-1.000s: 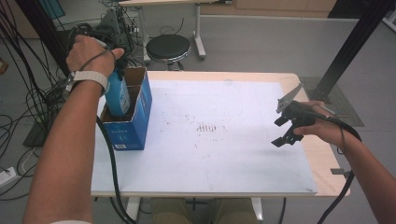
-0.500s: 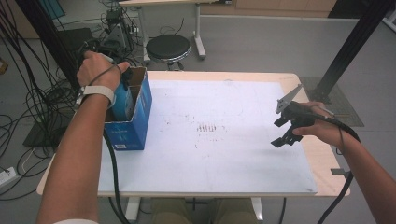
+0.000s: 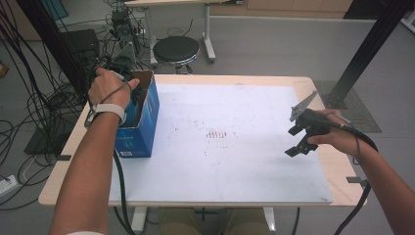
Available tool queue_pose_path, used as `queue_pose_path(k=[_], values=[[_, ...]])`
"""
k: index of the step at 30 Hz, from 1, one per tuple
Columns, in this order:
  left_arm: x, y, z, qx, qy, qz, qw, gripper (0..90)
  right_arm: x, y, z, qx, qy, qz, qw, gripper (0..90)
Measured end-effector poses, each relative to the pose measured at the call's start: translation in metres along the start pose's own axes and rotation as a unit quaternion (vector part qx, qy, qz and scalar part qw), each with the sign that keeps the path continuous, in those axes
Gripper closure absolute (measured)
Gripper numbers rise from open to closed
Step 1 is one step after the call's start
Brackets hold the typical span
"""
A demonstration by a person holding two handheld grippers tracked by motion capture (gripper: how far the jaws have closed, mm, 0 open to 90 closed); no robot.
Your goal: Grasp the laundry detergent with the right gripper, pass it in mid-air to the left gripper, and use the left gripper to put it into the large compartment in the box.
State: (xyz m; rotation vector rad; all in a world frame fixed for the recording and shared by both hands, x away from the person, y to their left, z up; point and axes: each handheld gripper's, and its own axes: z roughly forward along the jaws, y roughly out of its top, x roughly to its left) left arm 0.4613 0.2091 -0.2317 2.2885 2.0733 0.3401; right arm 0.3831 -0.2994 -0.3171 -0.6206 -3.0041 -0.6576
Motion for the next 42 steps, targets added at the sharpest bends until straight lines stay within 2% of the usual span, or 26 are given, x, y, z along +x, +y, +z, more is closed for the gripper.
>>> queue_pose_path(k=[9, 23, 42], values=[[-0.002, -0.003, 0.017, -0.002, -0.004, 0.006, 1.0000, 37.4, 0.000, -0.002, 0.002, -0.001, 0.002, 0.003, 1.0000, 11.9], [-0.001, -0.007, 0.038, 0.010, -0.004, 0.009, 0.9999, 37.4, -0.001, -0.003, 0.005, 0.003, 0.004, 0.007, 1.0000, 11.9], [0.000, -0.006, 0.040, 0.010, -0.005, 0.017, 0.9998, 37.2, -0.001, -0.004, 0.006, 0.003, 0.004, 0.007, 1.0000, 11.8]])
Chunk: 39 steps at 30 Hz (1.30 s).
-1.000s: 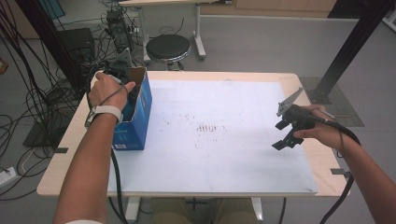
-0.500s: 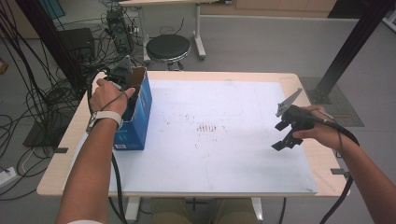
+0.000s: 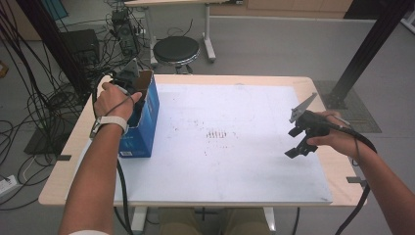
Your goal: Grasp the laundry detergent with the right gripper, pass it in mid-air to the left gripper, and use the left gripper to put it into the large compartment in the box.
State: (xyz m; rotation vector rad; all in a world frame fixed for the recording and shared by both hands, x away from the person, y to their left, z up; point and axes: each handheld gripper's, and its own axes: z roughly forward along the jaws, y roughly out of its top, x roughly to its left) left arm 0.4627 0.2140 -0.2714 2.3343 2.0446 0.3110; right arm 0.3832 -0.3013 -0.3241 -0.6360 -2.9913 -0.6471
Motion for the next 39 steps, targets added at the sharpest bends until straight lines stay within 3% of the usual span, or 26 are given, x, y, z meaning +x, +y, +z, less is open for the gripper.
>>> queue_pose_path(k=[39], values=[[0.0026, -0.0009, 0.0003, 0.001, -0.003, -0.002, 1.0000, 37.1, 0.0025, 0.0006, 0.0005, -0.001, -0.001, -0.001, 1.0000, 11.8]])
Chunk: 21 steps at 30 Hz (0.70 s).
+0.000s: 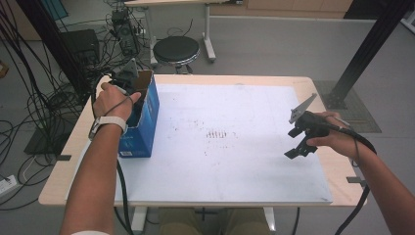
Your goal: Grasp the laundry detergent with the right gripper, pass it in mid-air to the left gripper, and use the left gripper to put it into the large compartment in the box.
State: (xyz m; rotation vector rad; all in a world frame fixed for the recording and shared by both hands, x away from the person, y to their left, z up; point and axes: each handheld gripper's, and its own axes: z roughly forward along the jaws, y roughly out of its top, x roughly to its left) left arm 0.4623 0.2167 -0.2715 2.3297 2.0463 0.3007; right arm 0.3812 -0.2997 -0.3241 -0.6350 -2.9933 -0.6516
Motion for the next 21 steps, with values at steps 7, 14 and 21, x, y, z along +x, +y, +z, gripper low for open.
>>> queue_pose_path(k=[7, 14, 21], values=[[0.0004, -0.0004, 0.0002, -0.002, -0.001, -0.002, 1.0000, 37.1, 0.0001, 0.0006, 0.0002, -0.001, -0.001, -0.002, 1.0000, 11.8], [0.0011, -0.0004, 0.0001, -0.001, -0.002, -0.001, 1.0000, 37.1, 0.0003, 0.0007, 0.0000, 0.000, -0.001, -0.002, 1.0000, 11.8], [0.0014, -0.0008, 0.0003, -0.001, -0.002, -0.003, 1.0000, 37.0, 0.0002, 0.0006, 0.0011, 0.002, 0.001, -0.001, 1.0000, 11.7]])
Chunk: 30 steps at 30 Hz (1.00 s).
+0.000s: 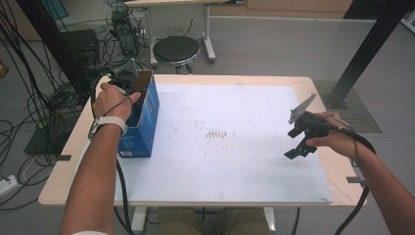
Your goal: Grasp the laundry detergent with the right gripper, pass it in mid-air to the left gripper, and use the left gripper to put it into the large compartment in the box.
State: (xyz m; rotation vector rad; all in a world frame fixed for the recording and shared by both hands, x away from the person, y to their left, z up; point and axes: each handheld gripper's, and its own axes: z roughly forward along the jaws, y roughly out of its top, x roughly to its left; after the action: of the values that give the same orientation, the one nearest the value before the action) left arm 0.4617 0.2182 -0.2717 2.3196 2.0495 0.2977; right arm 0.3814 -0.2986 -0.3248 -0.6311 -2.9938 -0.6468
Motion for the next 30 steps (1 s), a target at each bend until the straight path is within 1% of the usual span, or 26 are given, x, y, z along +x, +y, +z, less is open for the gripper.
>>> queue_pose_path(k=[30], values=[[-0.0016, -0.0004, -0.0005, 0.000, 0.002, 0.005, 1.0000, 37.0, 0.0004, -0.0023, 0.0001, -0.003, 0.000, 0.000, 1.0000, 11.7]])
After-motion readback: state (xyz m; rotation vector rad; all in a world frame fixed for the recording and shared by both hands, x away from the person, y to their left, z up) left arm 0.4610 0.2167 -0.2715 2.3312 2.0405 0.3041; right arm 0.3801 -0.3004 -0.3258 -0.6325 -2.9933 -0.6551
